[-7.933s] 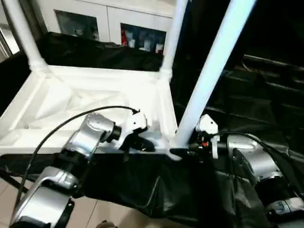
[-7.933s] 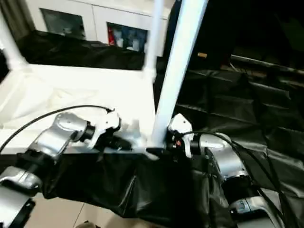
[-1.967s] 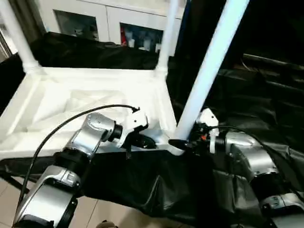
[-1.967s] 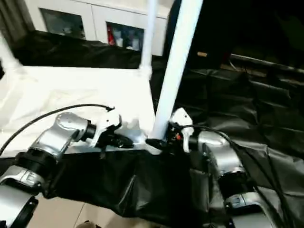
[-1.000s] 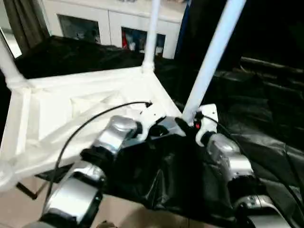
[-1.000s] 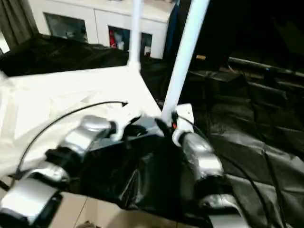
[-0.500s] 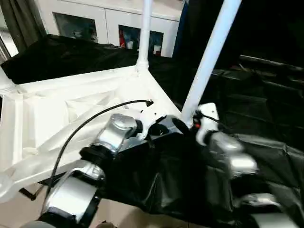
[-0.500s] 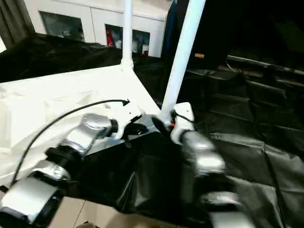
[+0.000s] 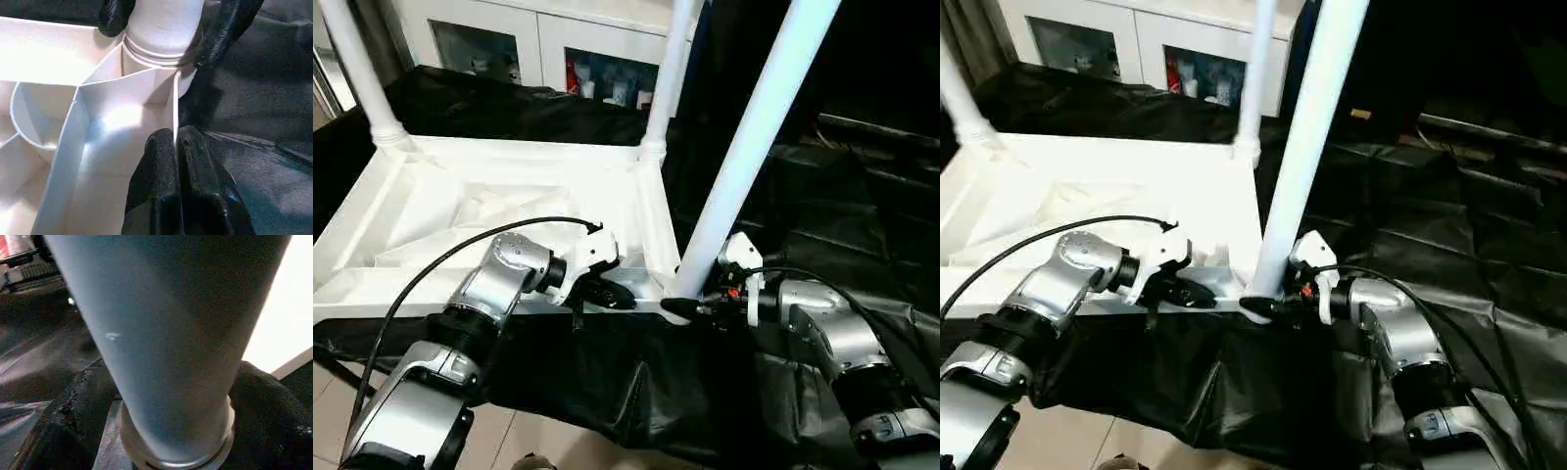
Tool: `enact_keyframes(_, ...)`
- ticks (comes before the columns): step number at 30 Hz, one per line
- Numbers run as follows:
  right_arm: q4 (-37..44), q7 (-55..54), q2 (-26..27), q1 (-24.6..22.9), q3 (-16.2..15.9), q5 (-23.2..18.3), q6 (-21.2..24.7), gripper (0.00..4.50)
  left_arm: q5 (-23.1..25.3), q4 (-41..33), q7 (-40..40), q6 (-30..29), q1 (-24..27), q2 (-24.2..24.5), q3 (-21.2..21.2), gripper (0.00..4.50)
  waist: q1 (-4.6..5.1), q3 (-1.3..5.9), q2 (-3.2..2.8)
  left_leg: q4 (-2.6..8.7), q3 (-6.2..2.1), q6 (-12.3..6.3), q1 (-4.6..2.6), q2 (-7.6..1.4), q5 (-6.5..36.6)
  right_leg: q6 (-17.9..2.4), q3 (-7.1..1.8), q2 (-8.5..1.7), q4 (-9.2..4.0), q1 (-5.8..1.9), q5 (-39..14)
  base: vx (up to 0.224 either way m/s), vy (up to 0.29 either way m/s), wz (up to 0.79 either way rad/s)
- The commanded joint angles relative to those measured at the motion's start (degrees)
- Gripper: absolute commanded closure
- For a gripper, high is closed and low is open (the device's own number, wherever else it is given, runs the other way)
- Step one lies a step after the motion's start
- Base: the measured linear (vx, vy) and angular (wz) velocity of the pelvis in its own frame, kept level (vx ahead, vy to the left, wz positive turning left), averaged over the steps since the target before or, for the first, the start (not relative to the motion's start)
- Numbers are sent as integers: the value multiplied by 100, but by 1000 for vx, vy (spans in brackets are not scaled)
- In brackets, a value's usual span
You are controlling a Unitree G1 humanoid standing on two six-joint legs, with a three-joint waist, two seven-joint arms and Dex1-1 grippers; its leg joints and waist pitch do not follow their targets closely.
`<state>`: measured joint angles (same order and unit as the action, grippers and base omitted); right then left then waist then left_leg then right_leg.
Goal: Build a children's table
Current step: Rotate leg to tighten
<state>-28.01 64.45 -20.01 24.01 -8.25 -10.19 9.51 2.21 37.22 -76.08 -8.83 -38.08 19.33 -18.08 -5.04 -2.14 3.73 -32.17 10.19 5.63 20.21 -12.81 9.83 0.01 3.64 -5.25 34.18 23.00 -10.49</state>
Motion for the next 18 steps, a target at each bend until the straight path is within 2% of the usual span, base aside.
enact_keyframes(1, 149, 99, -63, -66, -50, -24, 102, 115, 10, -60, -162, -151, 142, 13, -193, 450, 2, 297, -32, 362, 39, -150, -35, -64, 1343, -1292, -208, -243, -335, -280, -868, 0, 0, 0)
enact_keyframes(3, 192, 127, -56, -88, -75, -46, 141, 124, -4, -75, -153, -164, 147, 32, -185, 450, 6, 305, -23, 347, 48, -188, -30, -56, 1207, -1333, -209, -230, -312, -285, -670, 0, 0, 0)
enact_keyframes(5, 237, 159, -59, -121, -110, -62, 167, 152, -11, -101, -143, -187, 155, 36, -170, 450, 3, 313, -19, 333, 55, -236, -31, -48, 1057, -1391, -206, -222, -289, -291, -432, 0, 0, 0)
enact_keyframes(9, 297, 127, -2, -195, -128, -88, 215, 177, -11, -101, -52, -188, 158, -9, -140, 450, -8, 309, -7, 327, 59, -282, -23, -46, 1014, -1401, -204, -228, -288, -298, -429, 0, 0, 0)
enact_keyframes(12, 311, -67, 106, -257, -93, -96, 260, 185, 17, -47, 177, -203, 132, -102, -106, 450, -7, 301, -5, 334, 55, -245, -23, -48, 1119, -1363, -204, -238, -308, -291, -641, 0, 0, 0)
enact_keyframes(13, 188, -561, 270, -261, -53, 46, 287, 186, 109, 140, 631, -211, 35, -259, -33, 450, 2, 292, -6, 344, 54, -199, -29, -52, 1225, -1308, -208, -237, -329, -270, -829, 0, 0, 0)
enact_keyframes(14, 188, -561, 270, -261, -53, 46, 287, 186, 109, 140, 631, -211, 35, -259, -33, 450, 5, 270, -7, 358, 54, -164, -38, -53, 1311, -1271, -208, -234, -355, -252, -973, 0, 0, 0)
enact_keyframes(15, 59, -911, 380, -238, -15, 146, 269, 189, 147, 255, 894, -238, -32, -361, 16, 450, 7, 261, -6, 366, 49, -78, -53, -47, 1501, -1183, -209, -246, -388, -241, -1334, 0, 0, 0)
enact_keyframes(17, -440, -2087, 817, -80, 289, 256, 290, 189, 263, 627, 1742, -266, -241, -702, 142, 450, 20, 255, -10, 379, 35, 51, -77, -39, 1703, -1032, -208, -263, -445, -205, -1828, 0, 0, 0)
enact_keyframes(18, -461, -2137, 836, -71, 306, 254, 294, 189, 266, 641, 1774, -270, -249, -718, 145, 450, 35, 252, -2, 380, 30, 86, -66, -29, 1750, -961, -205, -259, -454, -204, -1997, 0, 0, 0)
